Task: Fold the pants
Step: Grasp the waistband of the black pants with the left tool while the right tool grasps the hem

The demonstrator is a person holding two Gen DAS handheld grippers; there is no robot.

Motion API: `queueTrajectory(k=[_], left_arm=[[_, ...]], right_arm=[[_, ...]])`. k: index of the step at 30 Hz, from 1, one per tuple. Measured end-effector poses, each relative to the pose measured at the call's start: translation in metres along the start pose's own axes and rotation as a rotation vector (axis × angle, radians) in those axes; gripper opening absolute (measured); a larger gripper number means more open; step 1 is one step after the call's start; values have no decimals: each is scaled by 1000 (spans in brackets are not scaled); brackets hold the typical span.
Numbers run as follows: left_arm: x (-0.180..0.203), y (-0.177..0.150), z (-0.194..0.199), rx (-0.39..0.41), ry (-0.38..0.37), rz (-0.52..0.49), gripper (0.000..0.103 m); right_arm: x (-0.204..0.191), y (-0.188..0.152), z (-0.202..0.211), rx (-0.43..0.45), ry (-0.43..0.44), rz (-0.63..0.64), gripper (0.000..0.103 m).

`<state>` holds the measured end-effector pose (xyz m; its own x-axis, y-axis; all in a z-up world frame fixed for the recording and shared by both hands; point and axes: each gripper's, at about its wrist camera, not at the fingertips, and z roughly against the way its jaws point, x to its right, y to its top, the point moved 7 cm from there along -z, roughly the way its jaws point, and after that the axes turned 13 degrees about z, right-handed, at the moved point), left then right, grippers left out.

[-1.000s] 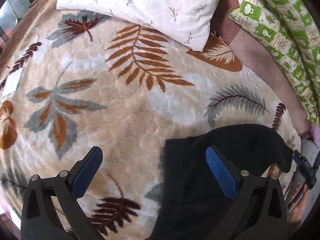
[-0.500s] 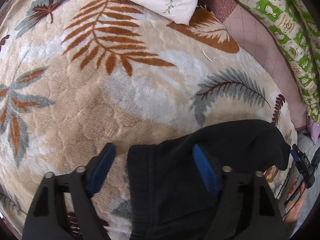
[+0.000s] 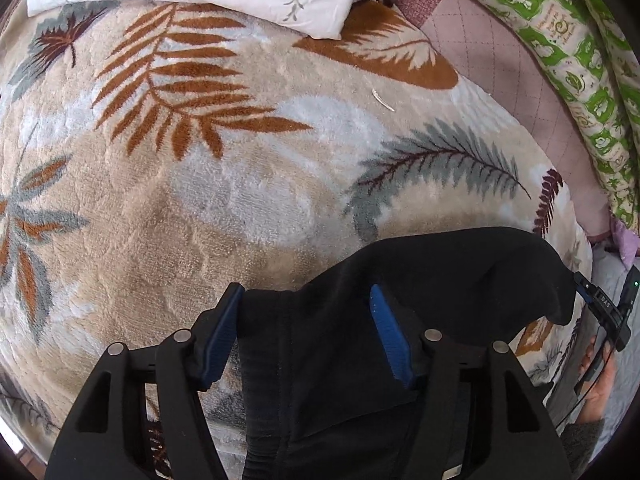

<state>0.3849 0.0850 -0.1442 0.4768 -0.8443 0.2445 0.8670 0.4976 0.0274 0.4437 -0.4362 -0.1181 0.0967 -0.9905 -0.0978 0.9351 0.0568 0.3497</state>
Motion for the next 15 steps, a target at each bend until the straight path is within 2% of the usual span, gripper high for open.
queueTrajectory(k=[1, 2, 3, 4, 5, 6, 10, 15], left_arm=[[1, 0, -2, 1, 3, 0, 63], [2, 0, -2, 1, 7, -2, 63], [6, 0, -3, 2, 9, -5, 63], [9, 1, -3, 5, 16, -8, 56], [11, 1, -3, 15, 31, -10, 45], [12, 1, -2, 22, 49, -16, 28], [12, 1, 14, 82, 48, -22, 28], [16, -6, 44, 145, 8, -36, 28]], right_arm=[[0, -1, -3, -11, -5, 0, 46], [0, -2, -7, -14, 4, -5, 32], [0, -2, -9, -17, 10, -8, 23], [0, -4, -13, -26, 2, -15, 7], [0, -5, -14, -27, 3, -15, 7], [-1, -6, -12, -17, 3, -8, 7], [-4, -4, 14, 73, -32, 23, 7], [-12, -10, 54, 139, -56, 83, 7]])
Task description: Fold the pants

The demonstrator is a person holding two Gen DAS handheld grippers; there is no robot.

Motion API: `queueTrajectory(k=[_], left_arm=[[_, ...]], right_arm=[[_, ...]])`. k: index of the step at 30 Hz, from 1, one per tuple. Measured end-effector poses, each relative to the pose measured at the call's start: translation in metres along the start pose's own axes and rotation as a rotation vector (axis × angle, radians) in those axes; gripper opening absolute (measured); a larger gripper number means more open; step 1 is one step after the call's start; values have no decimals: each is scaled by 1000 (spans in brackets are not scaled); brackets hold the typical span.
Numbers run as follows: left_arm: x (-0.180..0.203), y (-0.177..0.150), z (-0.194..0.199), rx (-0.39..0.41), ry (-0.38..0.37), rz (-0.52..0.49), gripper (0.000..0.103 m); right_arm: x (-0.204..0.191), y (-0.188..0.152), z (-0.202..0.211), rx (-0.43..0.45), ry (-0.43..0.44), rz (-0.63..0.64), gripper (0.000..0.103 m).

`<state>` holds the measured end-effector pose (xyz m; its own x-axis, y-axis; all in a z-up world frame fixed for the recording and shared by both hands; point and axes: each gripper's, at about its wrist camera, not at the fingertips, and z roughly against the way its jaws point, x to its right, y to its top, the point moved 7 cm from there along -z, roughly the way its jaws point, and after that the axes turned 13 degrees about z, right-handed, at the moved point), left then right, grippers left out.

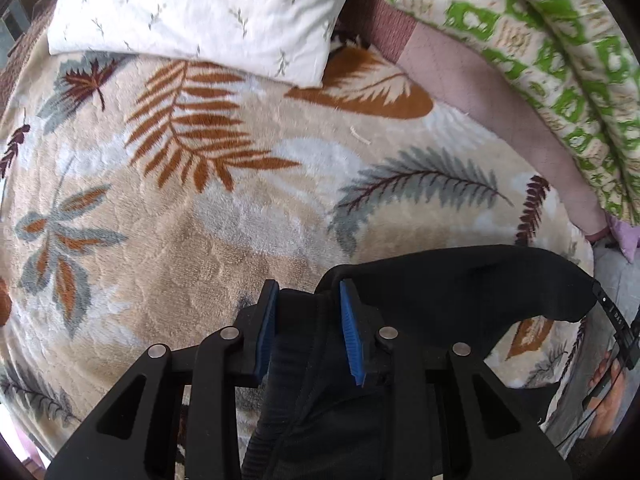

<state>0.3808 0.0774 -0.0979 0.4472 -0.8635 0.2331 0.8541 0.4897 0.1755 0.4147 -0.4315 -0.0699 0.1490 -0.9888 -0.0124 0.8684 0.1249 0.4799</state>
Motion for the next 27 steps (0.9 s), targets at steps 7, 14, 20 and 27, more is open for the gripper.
queueTrajectory(k=[7, 14, 20, 27], left_arm=[[3, -13, 48, 149, 23, -74, 28], [-4, -40, 68, 227, 49, -107, 28], [-11, -65, 88, 271, 17, -110, 28], [-39, -113, 106, 316, -54, -146, 28]], right_arm=[[2, -13, 52, 78, -32, 21, 7], [-2, -43, 92, 135, -33, 40, 7], [-8, -81, 112, 147, -10, 44, 7], [-3, -133, 127, 163, 56, -6, 7]])
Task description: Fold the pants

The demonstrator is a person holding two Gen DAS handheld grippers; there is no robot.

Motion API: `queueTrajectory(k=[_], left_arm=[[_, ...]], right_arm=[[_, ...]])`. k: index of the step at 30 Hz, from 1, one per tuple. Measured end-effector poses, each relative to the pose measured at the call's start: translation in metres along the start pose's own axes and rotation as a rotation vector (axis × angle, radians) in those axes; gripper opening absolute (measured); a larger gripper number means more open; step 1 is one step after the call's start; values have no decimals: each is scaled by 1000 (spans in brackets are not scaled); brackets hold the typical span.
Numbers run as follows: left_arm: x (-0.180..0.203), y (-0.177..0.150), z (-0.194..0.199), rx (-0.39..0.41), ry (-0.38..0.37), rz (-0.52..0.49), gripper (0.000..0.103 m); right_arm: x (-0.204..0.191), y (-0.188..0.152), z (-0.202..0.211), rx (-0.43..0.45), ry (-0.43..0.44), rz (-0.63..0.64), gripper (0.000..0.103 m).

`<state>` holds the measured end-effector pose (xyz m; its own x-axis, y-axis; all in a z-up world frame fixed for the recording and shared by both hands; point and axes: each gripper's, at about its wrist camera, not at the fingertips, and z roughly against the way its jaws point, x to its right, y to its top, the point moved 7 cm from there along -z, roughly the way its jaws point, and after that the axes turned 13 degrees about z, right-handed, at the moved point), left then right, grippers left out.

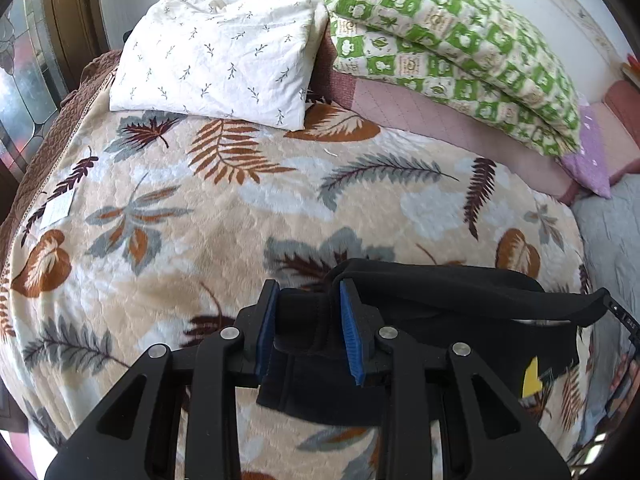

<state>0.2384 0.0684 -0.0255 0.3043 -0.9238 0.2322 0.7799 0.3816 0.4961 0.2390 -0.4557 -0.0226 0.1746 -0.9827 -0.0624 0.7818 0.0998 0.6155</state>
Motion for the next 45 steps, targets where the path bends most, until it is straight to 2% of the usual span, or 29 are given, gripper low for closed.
queueTrajectory(k=[3, 5, 9, 13, 15, 18, 20, 21, 22, 27, 30, 33, 35, 39, 42, 45], left_arm=[[-8, -24, 9, 24, -29, -35, 28], [-12, -44, 9, 41, -18, -93, 28], [-28, -86, -18, -28, 48, -173, 28], [-48, -107, -38, -118, 46, -114, 28], [-50, -110, -39, -134, 32, -89, 29], [-49, -113, -39, -159, 41, -107, 32], [-52, -114, -37, -182, 44, -102, 34], [-54, -115, -36, -194, 45, -96, 40], [-57, -115, -35, -204, 47, -86, 41], [-68, -121, -19, -259, -1, -74, 41], [-73, -120, 0, -257, -43, -71, 41], [-75, -102, 16, -230, -81, -39, 41], [-73, -86, 19, -219, -89, -11, 41], [-57, -64, 8, -242, -80, 14, 50], [-44, -57, -12, -266, -49, -5, 50], [-35, -55, -36, -322, -27, -19, 50]], right_arm=[[5, -27, 6, -1, 26, -31, 7], [7, -47, 9, 1, 46, -56, 7], [5, -82, 5, -20, 80, -80, 7], [1, -107, 0, -39, 93, -95, 7], [-3, -117, 0, -50, 87, -86, 7], [-7, -130, -2, -88, 60, -57, 8], [-7, -138, -4, -115, 35, -41, 13], [-7, -141, -3, -122, 20, -37, 14], [-6, -143, -2, -123, 11, -39, 18], [1, -149, 17, -123, -33, -56, 22], [11, -148, 34, -123, -73, -87, 22], [21, -140, 50, -59, -17, -202, 23], [20, -133, 54, -27, 16, -256, 27], [7, -124, 45, -37, 58, -296, 29], [0, -122, 37, -47, 108, -367, 29], [3, -121, 30, -67, 138, -435, 31]])
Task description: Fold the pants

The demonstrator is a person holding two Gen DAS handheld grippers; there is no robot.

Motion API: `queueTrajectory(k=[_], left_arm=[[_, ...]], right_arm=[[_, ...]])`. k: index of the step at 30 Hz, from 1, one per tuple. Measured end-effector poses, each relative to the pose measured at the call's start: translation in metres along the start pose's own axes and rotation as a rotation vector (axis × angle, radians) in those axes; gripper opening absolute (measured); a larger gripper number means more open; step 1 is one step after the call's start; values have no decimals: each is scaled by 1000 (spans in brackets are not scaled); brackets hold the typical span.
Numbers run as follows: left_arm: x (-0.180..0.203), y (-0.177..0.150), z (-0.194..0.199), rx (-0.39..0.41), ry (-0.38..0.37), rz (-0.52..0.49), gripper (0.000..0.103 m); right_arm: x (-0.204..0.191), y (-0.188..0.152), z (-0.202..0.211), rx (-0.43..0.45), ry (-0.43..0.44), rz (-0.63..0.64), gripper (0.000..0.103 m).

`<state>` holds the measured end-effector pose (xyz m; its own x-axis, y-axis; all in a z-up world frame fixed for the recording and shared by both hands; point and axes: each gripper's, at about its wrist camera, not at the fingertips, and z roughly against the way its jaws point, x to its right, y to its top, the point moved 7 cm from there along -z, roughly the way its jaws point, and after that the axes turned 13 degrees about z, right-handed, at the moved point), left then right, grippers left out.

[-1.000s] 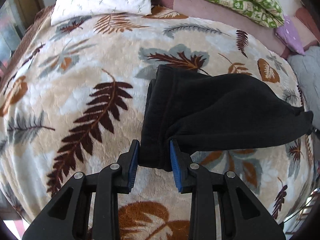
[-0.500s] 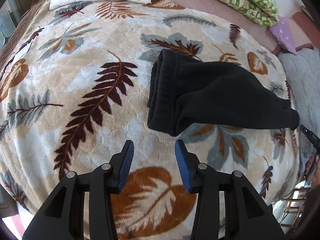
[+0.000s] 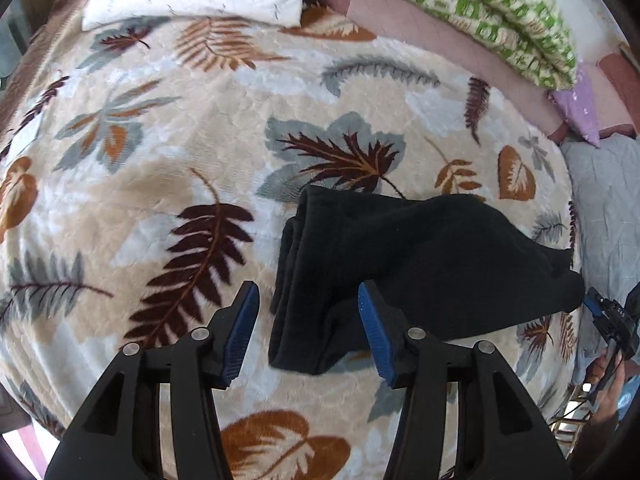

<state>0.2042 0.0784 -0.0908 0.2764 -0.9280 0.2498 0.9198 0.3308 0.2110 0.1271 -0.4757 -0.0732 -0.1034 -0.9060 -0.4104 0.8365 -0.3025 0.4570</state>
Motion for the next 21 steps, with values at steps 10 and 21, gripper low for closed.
queueTrajectory(k=[10, 21], left_arm=[[9, 15, -41, -118, -94, 63, 56], [12, 20, -24, -16, -104, 35, 20]], right_arm=[[14, 18, -33, -46, 76, -119, 34], [-18, 40, -39, -77, -55, 133, 5]])
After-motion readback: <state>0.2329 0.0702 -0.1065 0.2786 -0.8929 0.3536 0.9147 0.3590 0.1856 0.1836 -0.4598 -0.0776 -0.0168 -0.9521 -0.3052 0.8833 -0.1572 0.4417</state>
